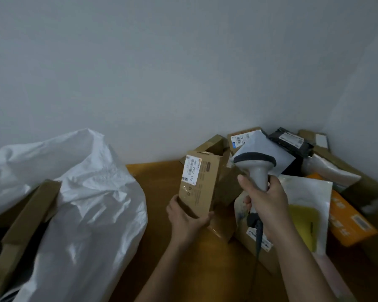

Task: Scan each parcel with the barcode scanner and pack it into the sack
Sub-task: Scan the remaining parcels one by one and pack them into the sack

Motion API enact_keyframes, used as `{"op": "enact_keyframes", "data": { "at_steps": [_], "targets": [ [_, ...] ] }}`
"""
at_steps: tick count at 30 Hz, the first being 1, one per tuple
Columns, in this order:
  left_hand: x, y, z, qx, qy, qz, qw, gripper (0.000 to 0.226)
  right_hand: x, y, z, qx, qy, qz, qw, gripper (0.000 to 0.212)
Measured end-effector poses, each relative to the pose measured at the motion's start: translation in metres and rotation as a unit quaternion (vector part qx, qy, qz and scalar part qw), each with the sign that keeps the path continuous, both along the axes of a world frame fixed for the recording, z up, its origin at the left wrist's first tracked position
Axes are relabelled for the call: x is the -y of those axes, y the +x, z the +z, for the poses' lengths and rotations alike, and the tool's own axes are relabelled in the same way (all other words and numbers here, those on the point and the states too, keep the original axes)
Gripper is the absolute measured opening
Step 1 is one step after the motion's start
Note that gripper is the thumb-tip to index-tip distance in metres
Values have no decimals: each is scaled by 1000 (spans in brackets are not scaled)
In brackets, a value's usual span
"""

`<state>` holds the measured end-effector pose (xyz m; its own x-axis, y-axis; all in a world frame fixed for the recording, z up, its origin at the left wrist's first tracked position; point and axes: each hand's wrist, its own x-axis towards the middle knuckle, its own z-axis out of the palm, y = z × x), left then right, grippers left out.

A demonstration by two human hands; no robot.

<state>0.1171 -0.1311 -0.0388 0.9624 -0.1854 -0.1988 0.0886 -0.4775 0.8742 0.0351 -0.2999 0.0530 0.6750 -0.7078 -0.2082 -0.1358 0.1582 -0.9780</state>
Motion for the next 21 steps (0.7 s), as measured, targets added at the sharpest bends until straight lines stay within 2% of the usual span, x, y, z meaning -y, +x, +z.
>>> {"op": "enact_keyframes", "data": {
  "at_steps": [4, 9, 11, 13, 16, 19, 21],
  "targets": [
    [-4, -24, 32, 108, -6, -67, 992, 112, -15, -19, 9, 43, -10, -23, 999, 52],
    [-15, -53, 48, 186, -12, -126, 974, 109, -25, -35, 14, 68, -10, -31, 997, 63],
    [-20, -63, 50, 187, -19, -134, 973, 110, -28, -42, 15, 74, -2, -24, 997, 61],
    [-27, -68, 54, 149, -54, -138, 978, 104, -30, -49, 18, 80, -2, -16, 997, 58],
    [-37, -73, 69, 124, -67, -139, 980, 81, -31, -61, 29, 61, -68, -4, 996, 54],
    [-45, -74, 93, 165, -77, -130, 975, 74, -26, -74, 39, 16, -184, 58, 981, 59],
    [-47, -73, 108, 182, -104, -162, 964, 68, -26, -81, 45, -9, -240, 105, 965, 63]
  ]
}}
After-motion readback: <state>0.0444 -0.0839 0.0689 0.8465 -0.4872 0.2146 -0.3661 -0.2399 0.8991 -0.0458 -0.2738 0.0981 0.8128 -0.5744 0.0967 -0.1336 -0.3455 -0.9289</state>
